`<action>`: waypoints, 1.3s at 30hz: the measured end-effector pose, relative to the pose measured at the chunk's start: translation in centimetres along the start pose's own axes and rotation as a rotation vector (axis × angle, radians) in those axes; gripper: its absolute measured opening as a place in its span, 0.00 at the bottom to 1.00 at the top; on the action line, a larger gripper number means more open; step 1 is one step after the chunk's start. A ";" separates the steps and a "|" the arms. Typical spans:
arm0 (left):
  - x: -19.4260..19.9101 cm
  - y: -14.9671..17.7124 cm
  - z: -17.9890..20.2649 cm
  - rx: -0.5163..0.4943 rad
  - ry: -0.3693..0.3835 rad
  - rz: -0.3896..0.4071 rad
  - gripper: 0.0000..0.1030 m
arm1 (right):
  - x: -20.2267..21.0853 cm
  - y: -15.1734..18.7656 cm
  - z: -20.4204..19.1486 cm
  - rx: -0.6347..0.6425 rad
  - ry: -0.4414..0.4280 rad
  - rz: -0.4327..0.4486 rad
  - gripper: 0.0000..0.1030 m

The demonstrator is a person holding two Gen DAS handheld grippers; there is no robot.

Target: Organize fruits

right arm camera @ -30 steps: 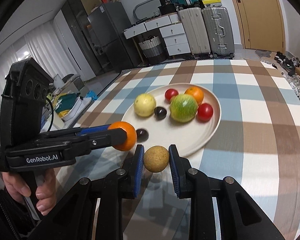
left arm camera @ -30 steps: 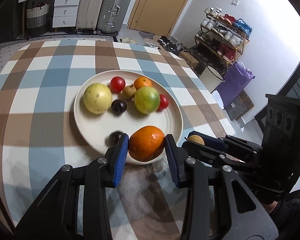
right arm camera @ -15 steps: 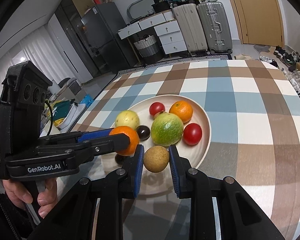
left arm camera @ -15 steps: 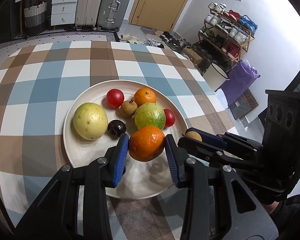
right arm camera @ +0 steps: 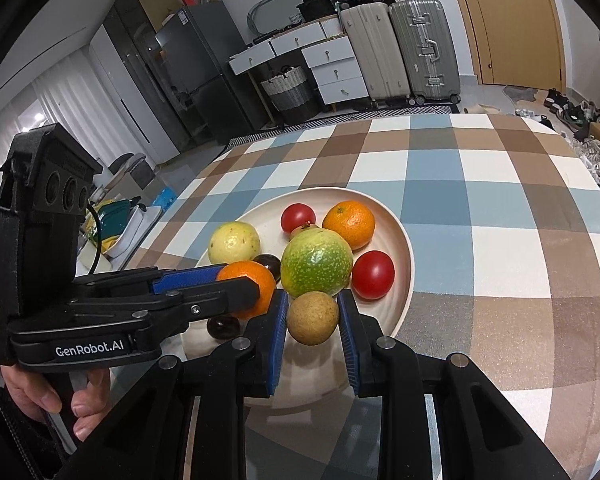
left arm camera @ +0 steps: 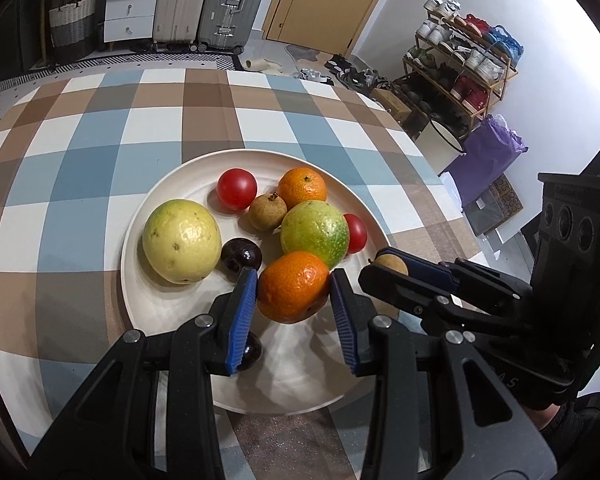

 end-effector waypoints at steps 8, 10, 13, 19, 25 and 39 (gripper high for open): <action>0.3 -0.3 -0.5 0.016 -0.020 0.019 0.34 | 0.1 -0.2 0.1 0.001 0.021 0.010 0.35; 0.5 -0.3 -0.6 0.021 -0.022 0.021 0.34 | 0.6 -0.5 0.3 -0.008 0.023 0.038 0.44; 1.1 -0.5 -0.4 0.017 -0.010 0.036 0.45 | 1.5 -0.8 0.6 -0.025 0.021 0.070 0.44; 2.9 -0.9 0.0 0.009 -0.022 0.075 0.50 | 2.6 -0.8 0.7 -0.043 0.025 0.083 0.44; 4.9 -0.6 0.4 0.004 -0.029 0.104 0.50 | 4.0 -0.7 0.1 -0.038 0.030 0.109 0.44; 10.2 1.3 1.5 -0.035 -0.115 0.216 0.69 | 7.9 -0.4 -2.0 -0.024 0.033 0.218 0.62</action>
Point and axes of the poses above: each gripper's, at about its wrist camera, not at the fingertips, and x roughly against the way its jaws point, z to its right, y to its underside, the point moved 10 cm from there along -x, roughly the way its jaws point
